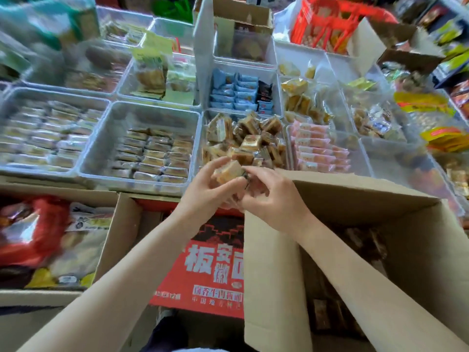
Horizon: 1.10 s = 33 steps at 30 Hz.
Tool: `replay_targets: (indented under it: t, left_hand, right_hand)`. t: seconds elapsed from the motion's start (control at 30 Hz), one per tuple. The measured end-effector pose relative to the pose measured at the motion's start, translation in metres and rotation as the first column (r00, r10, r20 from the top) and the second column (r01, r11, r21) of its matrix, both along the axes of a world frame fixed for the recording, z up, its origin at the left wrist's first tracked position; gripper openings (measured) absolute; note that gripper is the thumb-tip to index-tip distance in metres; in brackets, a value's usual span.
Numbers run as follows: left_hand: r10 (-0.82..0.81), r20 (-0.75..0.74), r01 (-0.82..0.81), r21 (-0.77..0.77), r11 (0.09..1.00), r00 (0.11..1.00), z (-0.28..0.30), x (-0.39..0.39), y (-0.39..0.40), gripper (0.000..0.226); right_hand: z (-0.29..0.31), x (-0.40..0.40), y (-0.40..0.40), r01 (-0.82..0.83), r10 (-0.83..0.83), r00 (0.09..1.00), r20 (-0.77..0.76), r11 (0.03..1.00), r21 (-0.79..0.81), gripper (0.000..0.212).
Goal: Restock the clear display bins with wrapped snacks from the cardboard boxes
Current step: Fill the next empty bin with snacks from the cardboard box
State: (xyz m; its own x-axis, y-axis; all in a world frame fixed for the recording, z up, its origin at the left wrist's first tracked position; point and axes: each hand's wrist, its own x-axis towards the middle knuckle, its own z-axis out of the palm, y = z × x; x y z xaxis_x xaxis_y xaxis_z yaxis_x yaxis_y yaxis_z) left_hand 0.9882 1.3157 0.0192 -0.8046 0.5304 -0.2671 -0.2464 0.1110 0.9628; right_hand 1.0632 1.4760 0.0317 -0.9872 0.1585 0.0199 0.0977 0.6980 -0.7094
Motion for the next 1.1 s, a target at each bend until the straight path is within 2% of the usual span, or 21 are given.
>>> replay_targets:
  t: [0.07, 0.17, 0.23, 0.3, 0.37, 0.4, 0.43, 0.47, 0.53, 0.57, 0.63, 0.73, 0.8, 0.87, 0.97, 1.1]
  left_hand:
    - [0.013, 0.086, -0.015, 0.021, 1.000, 0.996, -0.009, -0.026, -0.036, 0.057]
    - [0.042, 0.177, -0.051, 0.047, 0.998, 0.983, -0.024, -0.063, -0.086, 0.052]
    - [0.031, 0.169, -0.035, 0.020, 0.999, 0.985, -0.035, -0.086, -0.116, 0.048]
    - [0.017, 0.172, -0.020, 0.012, 1.000, 0.985, -0.050, -0.109, -0.145, 0.043]
    - [0.051, 0.161, -0.054, 0.017, 0.998, 0.986, -0.065, -0.134, -0.170, 0.039]
    - [0.093, 0.092, -0.090, -0.031, 0.995, 0.991, -0.073, -0.147, -0.182, 0.038]
    - [0.136, -0.036, -0.140, -0.142, 0.980, 0.990, -0.083, -0.160, -0.193, 0.040]
    - [0.144, -0.196, -0.199, -0.304, 0.932, 0.970, -0.095, -0.174, -0.204, 0.048]
    - [0.008, -0.448, -0.299, -0.582, 0.757, 0.894, -0.121, -0.195, -0.225, 0.064]
    - [-0.092, -0.496, -0.309, -0.665, 0.680, 0.864, -0.136, -0.202, -0.234, 0.069]
    - [-0.259, -0.493, -0.279, -0.771, 0.572, 0.830, -0.164, -0.210, -0.248, 0.073]
    - [-0.345, -0.503, -0.290, -0.808, 0.513, 0.792, -0.192, -0.208, -0.255, 0.074]
    - [-0.353, -0.537, -0.324, -0.797, 0.509, 0.767, -0.199, -0.207, -0.255, 0.073]
    - [-0.351, -0.592, -0.369, -0.765, 0.528, 0.725, -0.205, -0.207, -0.254, 0.070]
    - [-0.365, -0.649, -0.417, -0.732, 0.538, 0.668, -0.212, -0.207, -0.253, 0.061]
    - [-0.359, -0.661, -0.440, -0.726, 0.529, 0.659, -0.214, -0.208, -0.250, 0.051]
  right_hand:
    - [-0.005, -0.028, -0.029, 0.013, 0.001, 0.995, 0.104, 0.990, -0.140, 0.042]
    - [-0.020, -0.071, -0.067, 0.150, -0.018, 0.953, 0.303, 0.897, -0.417, 0.034]
    - [-0.033, -0.093, -0.090, 0.153, 0.032, 0.925, 0.379, 0.881, -0.448, 0.028]
    - [-0.047, -0.113, -0.113, 0.125, 0.069, 0.929, 0.364, 0.866, -0.484, 0.021]
    - [-0.058, -0.137, -0.136, 0.147, 0.032, 0.933, 0.358, 0.873, -0.464, 0.015]
    - [-0.064, -0.150, -0.146, 0.168, -0.009, 0.935, 0.354, 0.891, -0.421, 0.015]
    - [-0.072, -0.164, -0.155, 0.191, -0.061, 0.937, 0.344, 0.914, -0.358, 0.017]
    - [-0.079, -0.177, -0.164, 0.211, -0.106, 0.938, 0.331, 0.931, -0.300, 0.019]
    - [-0.092, -0.201, -0.181, 0.222, -0.151, 0.940, 0.305, 0.952, -0.212, 0.021]
    - [-0.098, -0.212, -0.188, 0.206, -0.150, 0.943, 0.297, 0.964, -0.168, 0.021]
    - [-0.109, -0.230, -0.199, 0.163, -0.131, 0.945, 0.299, 0.983, -0.086, 0.019]
    - [-0.125, -0.256, -0.209, 0.103, -0.101, 0.936, 0.337, 0.995, 0.011, 0.022]
    - [-0.139, -0.272, -0.215, 0.009, -0.023, 0.900, 0.434, 0.999, 0.034, 0.025]
    - [-0.150, -0.285, -0.223, -0.052, 0.066, 0.829, 0.555, 0.998, -0.042, 0.026]
    - [-0.161, -0.302, -0.233, 0.008, 0.127, 0.771, 0.624, 0.978, -0.208, 0.019]
    - [-0.176, -0.317, -0.243, -0.009, 0.114, 0.769, 0.629, 0.986, -0.167, 0.019]
